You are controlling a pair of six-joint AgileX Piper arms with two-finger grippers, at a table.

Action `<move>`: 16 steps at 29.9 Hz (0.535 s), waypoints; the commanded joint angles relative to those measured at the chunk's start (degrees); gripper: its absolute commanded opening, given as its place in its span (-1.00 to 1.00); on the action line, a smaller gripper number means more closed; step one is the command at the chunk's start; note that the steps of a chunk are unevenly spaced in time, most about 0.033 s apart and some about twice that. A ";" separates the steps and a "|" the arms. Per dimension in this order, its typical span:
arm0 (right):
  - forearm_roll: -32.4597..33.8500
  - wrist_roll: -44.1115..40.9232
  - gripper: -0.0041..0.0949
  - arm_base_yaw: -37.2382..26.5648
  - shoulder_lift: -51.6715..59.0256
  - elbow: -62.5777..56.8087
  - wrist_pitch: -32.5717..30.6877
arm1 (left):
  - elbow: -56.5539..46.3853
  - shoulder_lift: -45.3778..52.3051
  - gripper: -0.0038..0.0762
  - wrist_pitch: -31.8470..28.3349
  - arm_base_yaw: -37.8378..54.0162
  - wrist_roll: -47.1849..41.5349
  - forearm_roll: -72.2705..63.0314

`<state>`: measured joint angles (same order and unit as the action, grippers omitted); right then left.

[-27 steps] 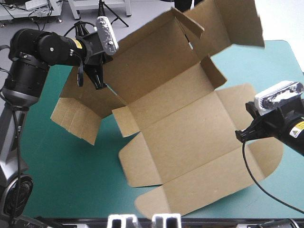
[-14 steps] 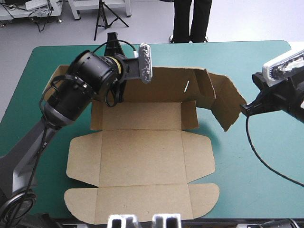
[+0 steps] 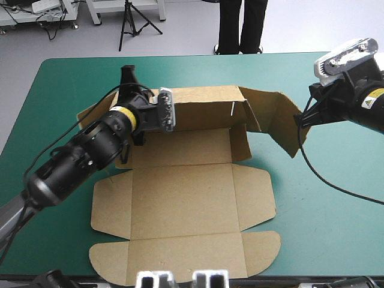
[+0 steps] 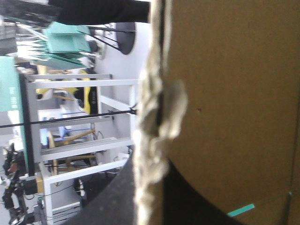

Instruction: Fold the box

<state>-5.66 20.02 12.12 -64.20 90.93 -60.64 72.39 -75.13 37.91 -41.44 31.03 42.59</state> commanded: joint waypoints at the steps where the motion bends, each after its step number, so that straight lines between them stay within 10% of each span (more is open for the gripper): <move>1: -0.49 0.43 -0.95 -0.01 -1.26 1.85 3.46 | -6.56 7.30 -0.92 -12.37 3.09 -5.03 6.20; 16: -6.74 0.92 -0.95 -0.01 -11.83 8.52 1.24 | -15.61 8.33 -0.92 -25.72 5.86 -8.34 10.30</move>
<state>-9.97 20.12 12.12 -75.10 95.95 -61.19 54.93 -68.41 15.52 -35.57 23.86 50.57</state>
